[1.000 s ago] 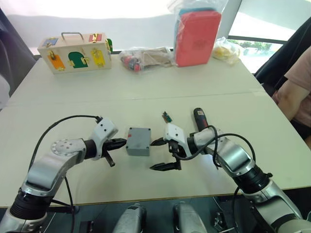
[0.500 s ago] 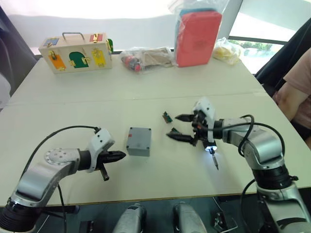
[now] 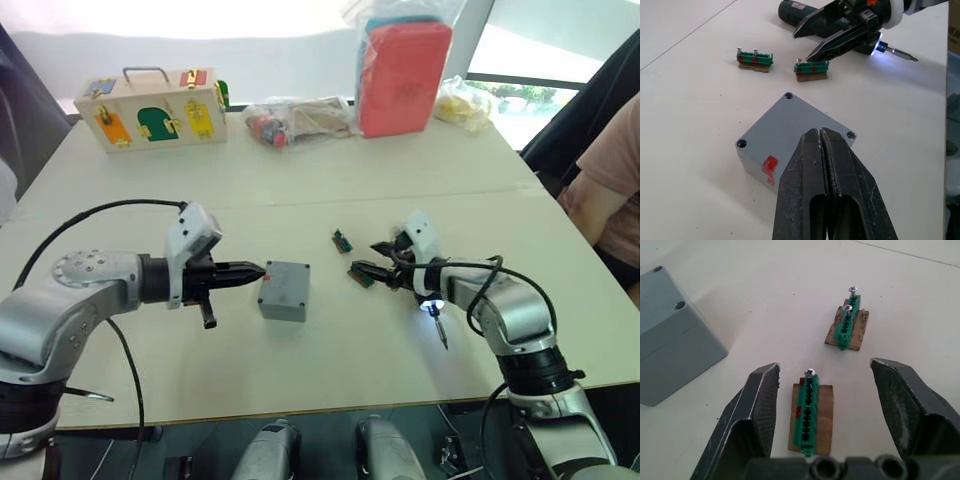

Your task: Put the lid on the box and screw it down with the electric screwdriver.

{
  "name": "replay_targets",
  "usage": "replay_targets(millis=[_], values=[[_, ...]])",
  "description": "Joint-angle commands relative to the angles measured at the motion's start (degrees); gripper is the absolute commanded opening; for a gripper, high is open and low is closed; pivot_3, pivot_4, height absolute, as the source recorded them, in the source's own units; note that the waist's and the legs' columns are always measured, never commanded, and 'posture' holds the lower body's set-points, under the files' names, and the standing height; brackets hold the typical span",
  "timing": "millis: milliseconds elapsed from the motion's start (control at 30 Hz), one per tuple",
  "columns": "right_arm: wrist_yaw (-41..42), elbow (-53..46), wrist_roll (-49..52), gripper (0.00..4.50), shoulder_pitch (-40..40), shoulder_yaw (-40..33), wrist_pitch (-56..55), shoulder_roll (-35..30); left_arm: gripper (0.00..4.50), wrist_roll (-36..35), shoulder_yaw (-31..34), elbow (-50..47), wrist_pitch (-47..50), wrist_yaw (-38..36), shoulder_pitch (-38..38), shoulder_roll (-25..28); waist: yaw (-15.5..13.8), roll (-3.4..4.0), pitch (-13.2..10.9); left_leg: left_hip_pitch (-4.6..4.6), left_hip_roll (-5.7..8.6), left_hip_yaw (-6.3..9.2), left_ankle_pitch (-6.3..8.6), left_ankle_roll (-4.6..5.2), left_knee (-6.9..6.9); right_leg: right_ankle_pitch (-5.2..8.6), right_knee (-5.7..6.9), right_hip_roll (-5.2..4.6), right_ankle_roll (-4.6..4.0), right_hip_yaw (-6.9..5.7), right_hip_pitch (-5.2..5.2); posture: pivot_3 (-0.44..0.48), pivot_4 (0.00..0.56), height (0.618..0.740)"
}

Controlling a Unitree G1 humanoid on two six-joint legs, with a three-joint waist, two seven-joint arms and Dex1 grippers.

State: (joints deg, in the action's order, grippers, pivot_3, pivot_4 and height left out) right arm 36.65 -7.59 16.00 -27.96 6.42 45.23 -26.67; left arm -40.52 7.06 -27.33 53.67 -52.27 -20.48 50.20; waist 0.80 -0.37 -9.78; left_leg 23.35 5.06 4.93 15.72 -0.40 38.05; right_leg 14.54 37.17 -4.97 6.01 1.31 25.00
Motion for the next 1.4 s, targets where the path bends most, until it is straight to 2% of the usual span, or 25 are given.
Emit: replay_targets(millis=[33,333,433,600,633,1400], values=[[-0.45,-1.23,-0.21,3.08,0.06,0.07,-1.36,0.45,0.00,0.16,-0.85,-1.84,-0.24,0.04,-0.34,1.62,-0.04,0.00,0.00,0.00,0.00,0.00,0.00,0.00,0.00,0.00,0.00,0.00,0.00,0.00,0.00,0.000,0.150,0.740],[-0.51,0.93,-0.95,3.08,-0.62,1.05,-2.06,0.75,0.00,-0.06,-1.90,-2.06,-0.86,0.11,-0.43,2.15,-0.07,0.00,0.00,0.00,0.01,0.00,0.00,0.00,0.00,0.00,0.00,0.00,0.00,-0.01,0.00,0.000,0.150,0.740],[-0.55,1.46,-1.32,2.30,-0.68,1.26,-2.41,1.09,0.00,-0.19,-1.86,-2.06,-0.86,0.26,-0.41,1.98,-0.06,0.00,0.00,0.00,0.01,0.00,0.00,0.00,0.00,0.00,0.00,0.01,0.00,-0.01,0.00,0.000,0.150,0.740],[-1.26,2.60,-1.60,0.33,-1.16,1.00,-3.04,2.14,0.00,0.06,-2.02,-1.79,-1.15,0.40,-0.20,1.89,-0.05,0.00,0.00,0.00,0.01,0.00,0.00,0.00,0.00,0.00,0.01,0.01,0.00,-0.01,0.00,0.000,0.150,0.740],[-1.28,2.69,-1.64,0.08,-1.21,1.01,-3.10,2.24,0.00,0.10,-2.02,-1.76,-1.21,0.39,-0.09,1.91,-0.06,0.00,0.00,0.00,0.00,0.00,0.00,0.00,0.00,0.00,0.01,0.01,0.00,0.00,0.00,0.000,0.150,0.740],[2.98,-4.28,3.50,0.08,-2.61,-2.20,-2.78,1.17,0.00,-0.03,-0.96,0.08,-2.35,0.31,2.43,1.73,-0.04,0.00,0.00,0.00,0.00,0.00,0.00,0.00,0.00,0.00,0.01,0.01,0.00,-0.01,0.00,0.000,0.150,0.740]])
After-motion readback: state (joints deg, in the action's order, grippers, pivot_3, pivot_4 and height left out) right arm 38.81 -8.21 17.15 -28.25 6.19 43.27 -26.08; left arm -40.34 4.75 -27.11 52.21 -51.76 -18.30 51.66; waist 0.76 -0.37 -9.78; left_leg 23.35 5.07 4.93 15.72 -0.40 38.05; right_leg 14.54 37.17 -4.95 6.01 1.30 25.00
